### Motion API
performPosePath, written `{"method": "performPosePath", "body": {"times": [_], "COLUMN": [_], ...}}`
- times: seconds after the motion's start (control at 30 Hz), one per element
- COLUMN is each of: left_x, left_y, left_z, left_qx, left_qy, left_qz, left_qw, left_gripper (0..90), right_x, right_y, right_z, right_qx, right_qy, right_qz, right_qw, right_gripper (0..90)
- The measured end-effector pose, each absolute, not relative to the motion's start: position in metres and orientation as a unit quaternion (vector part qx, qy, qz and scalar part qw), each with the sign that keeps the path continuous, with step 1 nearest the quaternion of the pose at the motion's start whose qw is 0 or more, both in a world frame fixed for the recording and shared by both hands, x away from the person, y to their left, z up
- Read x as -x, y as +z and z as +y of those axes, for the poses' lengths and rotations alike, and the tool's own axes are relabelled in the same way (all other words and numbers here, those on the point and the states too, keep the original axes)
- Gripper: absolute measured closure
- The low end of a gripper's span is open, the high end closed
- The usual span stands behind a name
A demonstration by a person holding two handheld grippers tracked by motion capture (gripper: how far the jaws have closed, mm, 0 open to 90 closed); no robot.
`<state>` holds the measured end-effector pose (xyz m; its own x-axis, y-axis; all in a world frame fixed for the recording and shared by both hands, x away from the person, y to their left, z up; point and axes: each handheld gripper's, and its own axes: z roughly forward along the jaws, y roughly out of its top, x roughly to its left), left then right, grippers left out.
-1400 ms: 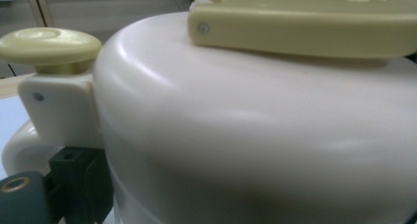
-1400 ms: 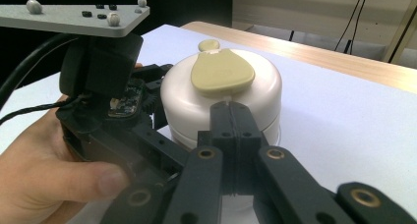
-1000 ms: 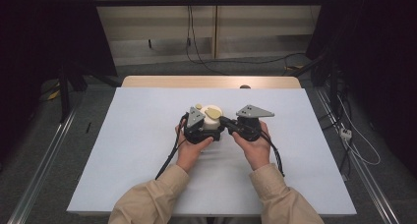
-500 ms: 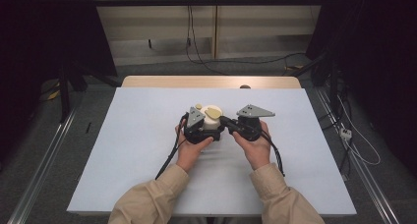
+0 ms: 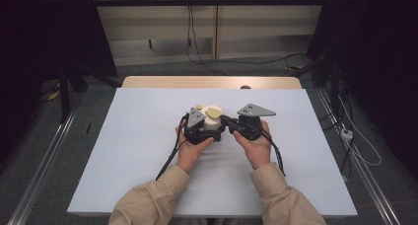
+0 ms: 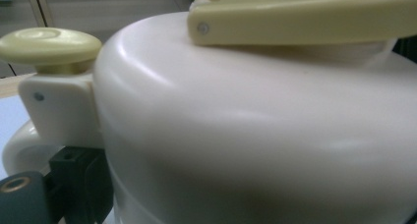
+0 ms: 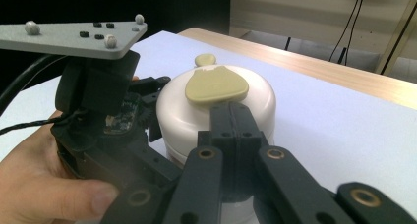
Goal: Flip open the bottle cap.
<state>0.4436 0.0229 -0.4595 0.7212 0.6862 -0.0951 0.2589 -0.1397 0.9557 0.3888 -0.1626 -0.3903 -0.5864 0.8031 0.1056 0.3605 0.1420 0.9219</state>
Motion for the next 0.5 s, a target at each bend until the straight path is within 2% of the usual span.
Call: {"method": "performPosePath", "body": {"times": [0.5], "left_x": [-0.4437], "left_y": [-0.4595], "left_z": [0.0230], "left_qx": [-0.731], "left_qy": [0.187], "left_qz": [0.323], "left_qw": [0.571], "left_gripper": [5.9], "right_x": [-0.3910], "right_y": [-0.3858], "right_z": [-0.1577], "right_qx": [-0.396], "right_qy": [0.516], "right_qz": [0.727], "right_qw": [0.219], "right_gripper": [90.0]}}
